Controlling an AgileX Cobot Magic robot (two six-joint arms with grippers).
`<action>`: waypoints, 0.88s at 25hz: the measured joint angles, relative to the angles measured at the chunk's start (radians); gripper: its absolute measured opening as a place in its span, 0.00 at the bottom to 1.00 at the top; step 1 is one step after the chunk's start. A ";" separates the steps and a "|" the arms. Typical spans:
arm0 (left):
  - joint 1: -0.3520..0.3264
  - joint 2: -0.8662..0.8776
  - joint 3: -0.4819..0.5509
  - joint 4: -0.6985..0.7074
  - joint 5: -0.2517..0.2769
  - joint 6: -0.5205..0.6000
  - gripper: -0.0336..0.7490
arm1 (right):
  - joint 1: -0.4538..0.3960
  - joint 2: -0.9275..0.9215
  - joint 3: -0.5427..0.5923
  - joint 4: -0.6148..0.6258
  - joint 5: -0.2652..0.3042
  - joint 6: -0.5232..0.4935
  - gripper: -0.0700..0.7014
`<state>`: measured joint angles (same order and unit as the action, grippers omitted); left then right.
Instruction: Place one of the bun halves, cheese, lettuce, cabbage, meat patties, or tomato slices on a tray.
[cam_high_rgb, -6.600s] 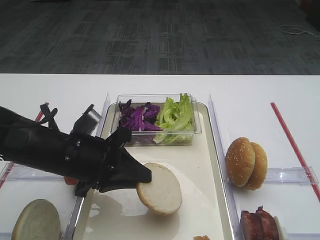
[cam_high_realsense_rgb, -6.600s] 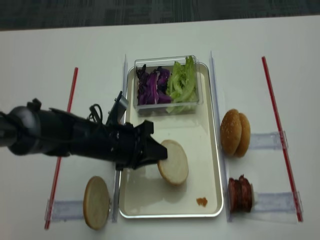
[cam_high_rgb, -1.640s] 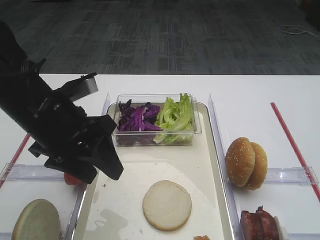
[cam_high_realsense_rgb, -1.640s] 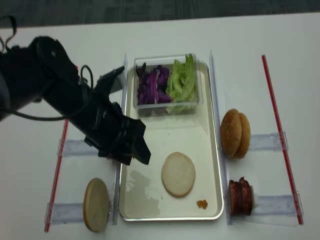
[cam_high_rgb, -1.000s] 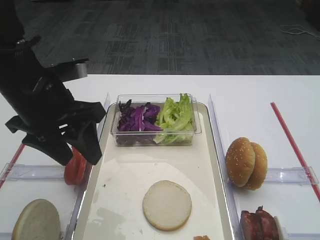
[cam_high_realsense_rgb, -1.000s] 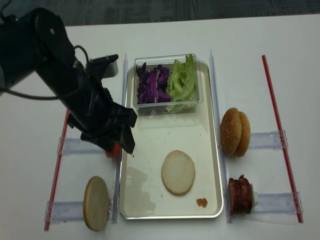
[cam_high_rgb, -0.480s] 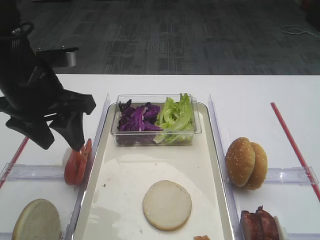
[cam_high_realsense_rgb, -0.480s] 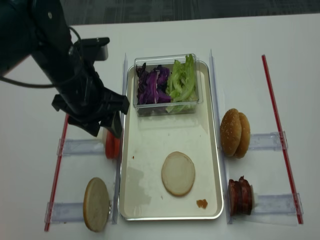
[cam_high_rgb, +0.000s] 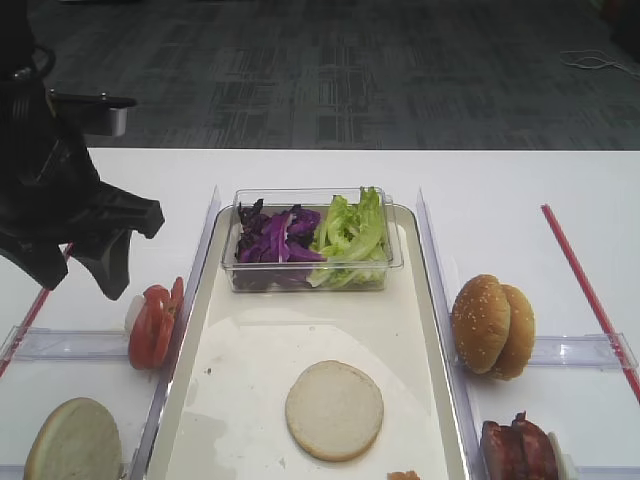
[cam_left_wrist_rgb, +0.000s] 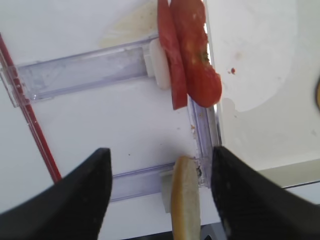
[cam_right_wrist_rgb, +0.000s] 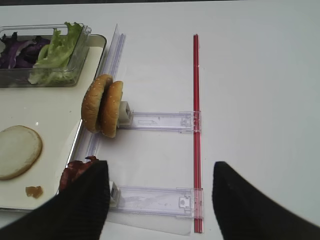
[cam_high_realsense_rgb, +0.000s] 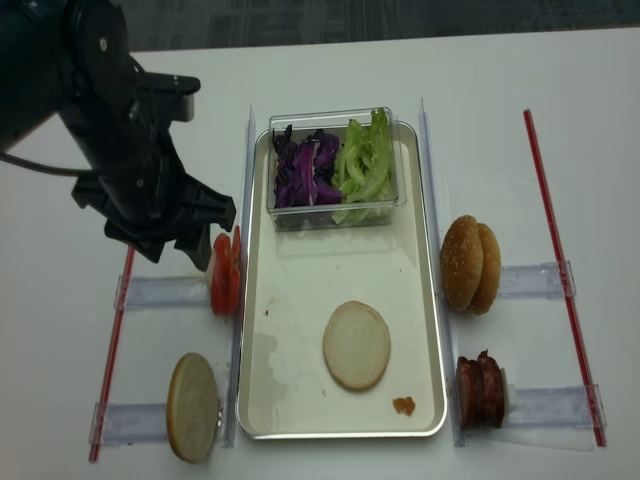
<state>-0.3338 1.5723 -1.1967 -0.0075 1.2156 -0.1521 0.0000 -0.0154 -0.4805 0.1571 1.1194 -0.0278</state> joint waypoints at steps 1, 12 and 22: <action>0.000 0.000 0.000 0.000 0.000 -0.002 0.61 | 0.000 0.000 0.000 0.000 -0.002 0.000 0.68; 0.017 0.000 0.000 0.038 0.001 0.039 0.59 | 0.000 0.000 0.000 0.000 -0.002 0.000 0.68; 0.158 0.000 0.000 0.084 0.002 0.052 0.59 | 0.000 0.000 0.000 0.000 -0.002 0.000 0.68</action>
<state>-0.1754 1.5723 -1.1967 0.0763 1.2180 -0.0998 0.0000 -0.0154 -0.4805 0.1571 1.1175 -0.0278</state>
